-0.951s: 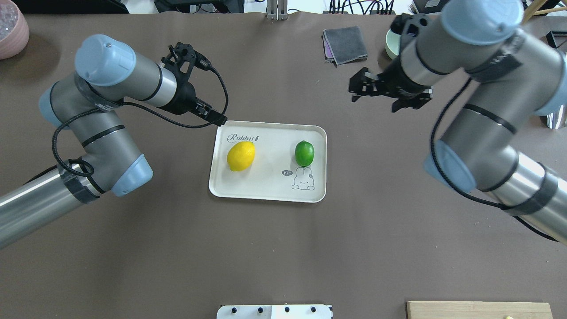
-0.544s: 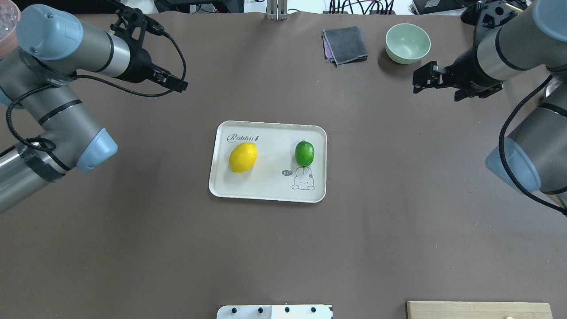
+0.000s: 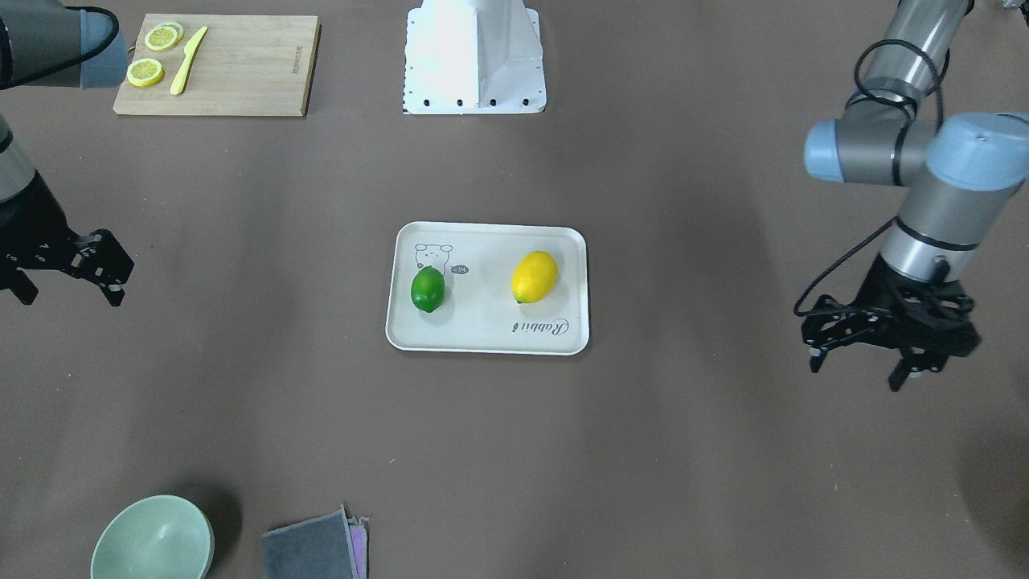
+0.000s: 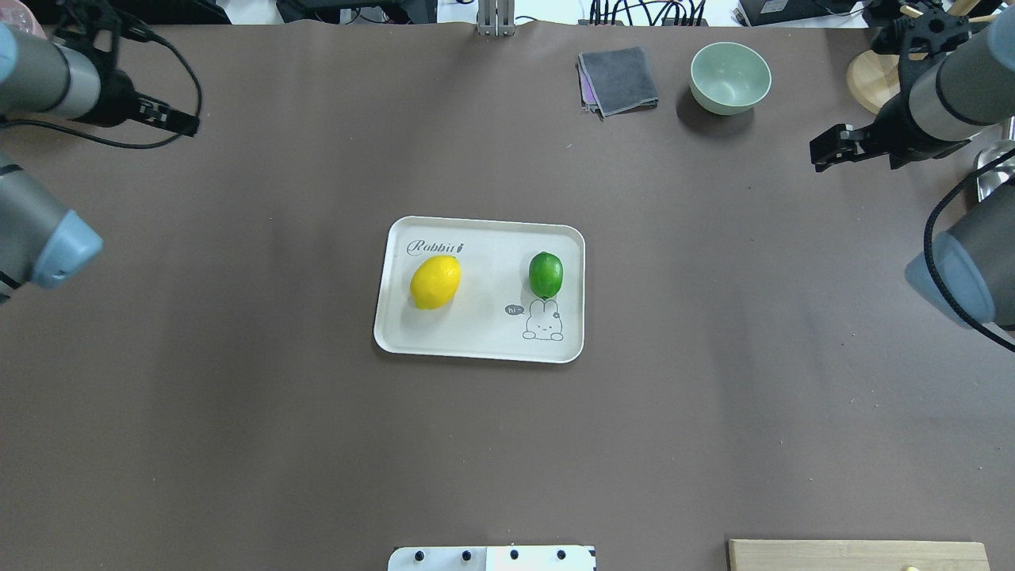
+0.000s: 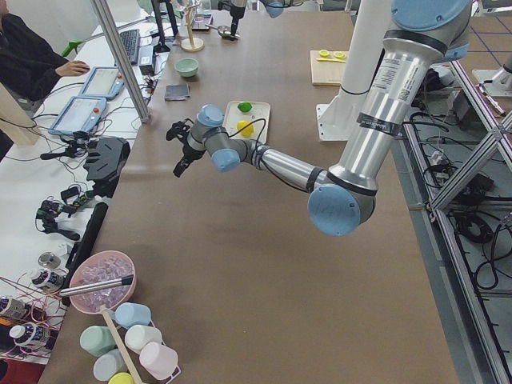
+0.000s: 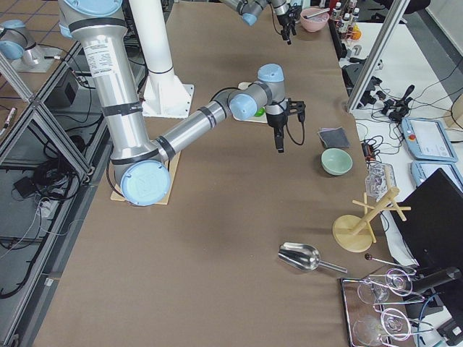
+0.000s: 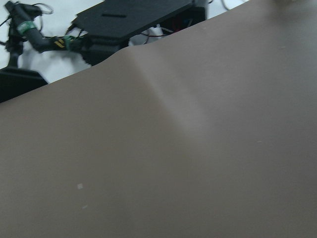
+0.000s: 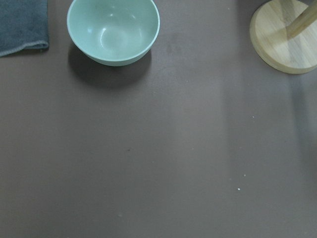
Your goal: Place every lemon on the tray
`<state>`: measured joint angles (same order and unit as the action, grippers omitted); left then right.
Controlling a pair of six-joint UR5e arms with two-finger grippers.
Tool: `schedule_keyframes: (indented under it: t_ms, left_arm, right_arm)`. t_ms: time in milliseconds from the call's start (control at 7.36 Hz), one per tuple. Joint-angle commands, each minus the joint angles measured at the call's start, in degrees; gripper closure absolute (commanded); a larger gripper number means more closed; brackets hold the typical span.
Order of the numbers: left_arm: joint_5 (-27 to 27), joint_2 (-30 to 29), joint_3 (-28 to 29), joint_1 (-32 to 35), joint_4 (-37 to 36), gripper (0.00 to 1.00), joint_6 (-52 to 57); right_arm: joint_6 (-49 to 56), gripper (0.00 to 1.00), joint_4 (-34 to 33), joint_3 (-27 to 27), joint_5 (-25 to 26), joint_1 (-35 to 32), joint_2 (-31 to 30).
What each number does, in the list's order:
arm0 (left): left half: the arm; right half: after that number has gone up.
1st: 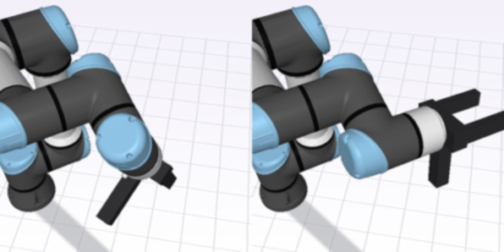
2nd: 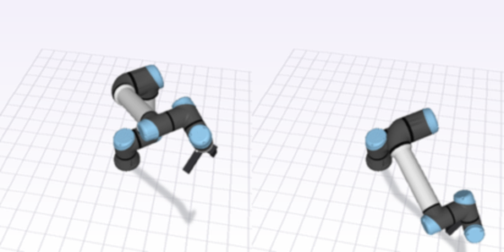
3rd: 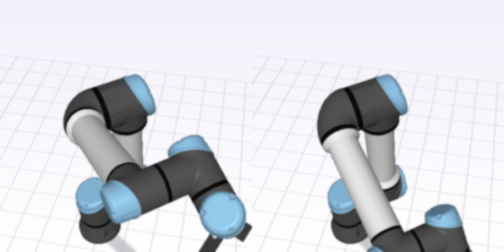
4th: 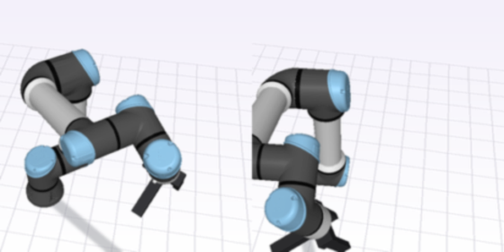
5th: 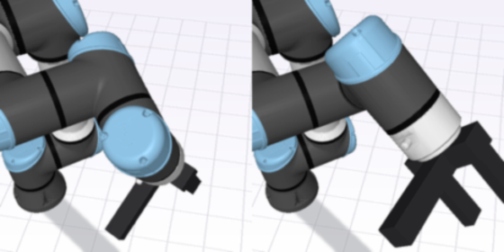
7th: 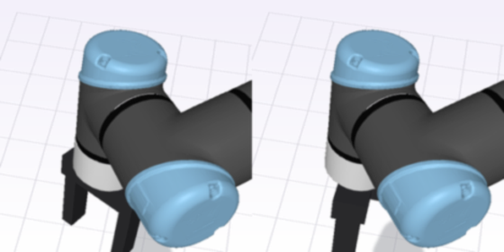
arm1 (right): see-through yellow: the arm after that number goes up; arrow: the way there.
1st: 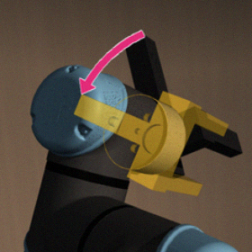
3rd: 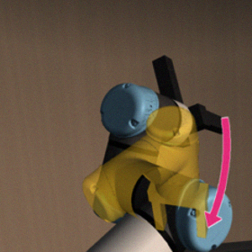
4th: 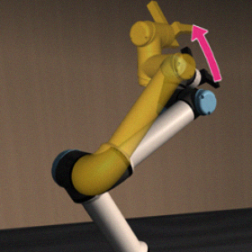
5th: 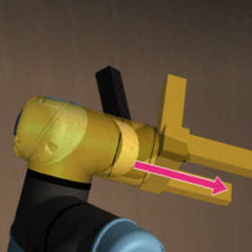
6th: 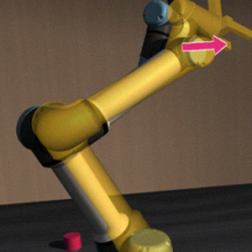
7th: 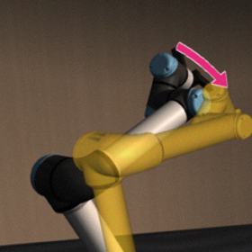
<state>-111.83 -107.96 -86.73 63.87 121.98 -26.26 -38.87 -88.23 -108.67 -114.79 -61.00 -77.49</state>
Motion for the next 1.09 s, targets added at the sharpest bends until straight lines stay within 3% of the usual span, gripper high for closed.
schedule_keyframes:
  t_ms: [0, 136, 272, 544, 951]
  left_arm:
    - [-10.7, 6.7, 0.2, 16.2, -5.9, 0.02, 16.5]
    - [-18.3, 9.4, 0.2, 21.4, -9.7, 0.02, 20.2]
    - [-22.2, 12.0, 0.2, 23.1, -10.4, 0.02, 20.3]
    - [-21.9, 18.8, -1.2, 24.0, -9.6, 0.02, 20.5]
    - [-21.9, 19.9, -4.2, 26.1, -11.1, 0.02, 20.0]
  right_arm:
    - [17.3, 0.0, 0.1, 0.6, -10.1, -8.0, -6.6]
    - [26.0, 0.0, -0.1, 0.7, -14.6, -12.3, -10.4]
    - [31.4, 0.0, 0.0, 1.6, -18.9, -16.0, -14.1]
    - [37.3, 0.0, 0.3, 4.3, -19.2, -19.4, -18.3]
    - [37.2, 0.0, 0.5, 4.8, -19.7, -19.7, -19.2]
